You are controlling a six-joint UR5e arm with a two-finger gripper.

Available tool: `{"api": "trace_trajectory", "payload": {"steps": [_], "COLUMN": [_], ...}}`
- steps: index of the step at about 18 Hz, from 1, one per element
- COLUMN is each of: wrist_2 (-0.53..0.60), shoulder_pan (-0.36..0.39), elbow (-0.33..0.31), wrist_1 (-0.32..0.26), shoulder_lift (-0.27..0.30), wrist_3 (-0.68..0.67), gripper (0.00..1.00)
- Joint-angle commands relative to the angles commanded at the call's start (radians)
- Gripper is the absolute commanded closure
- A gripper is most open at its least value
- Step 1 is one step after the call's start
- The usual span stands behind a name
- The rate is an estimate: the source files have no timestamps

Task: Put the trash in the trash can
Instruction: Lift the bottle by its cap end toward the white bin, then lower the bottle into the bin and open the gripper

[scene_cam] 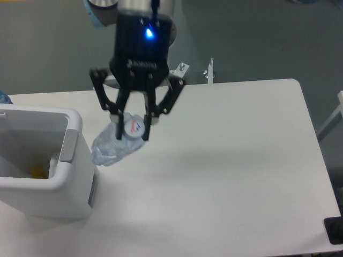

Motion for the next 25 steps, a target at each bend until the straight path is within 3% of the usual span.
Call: {"api": "trace_trajectory", "payload": {"steps": [8, 11, 20, 25], "wrist_2": [0.002, 0.005, 0.075, 0.103], "shoulder_pan": [-0.143, -0.190, -0.250, -0.290], "elbow": [-0.011, -0.052, -0.078, -0.126], "wrist_1": [0.002, 0.005, 0.054, 0.054], "shoulder_lift": [0.003, 0.002, -0.098, -0.097], "wrist_3": [-0.021, -0.014, -0.009, 0.017], "gripper": [0.90, 0.90, 0.88, 0.83]}}
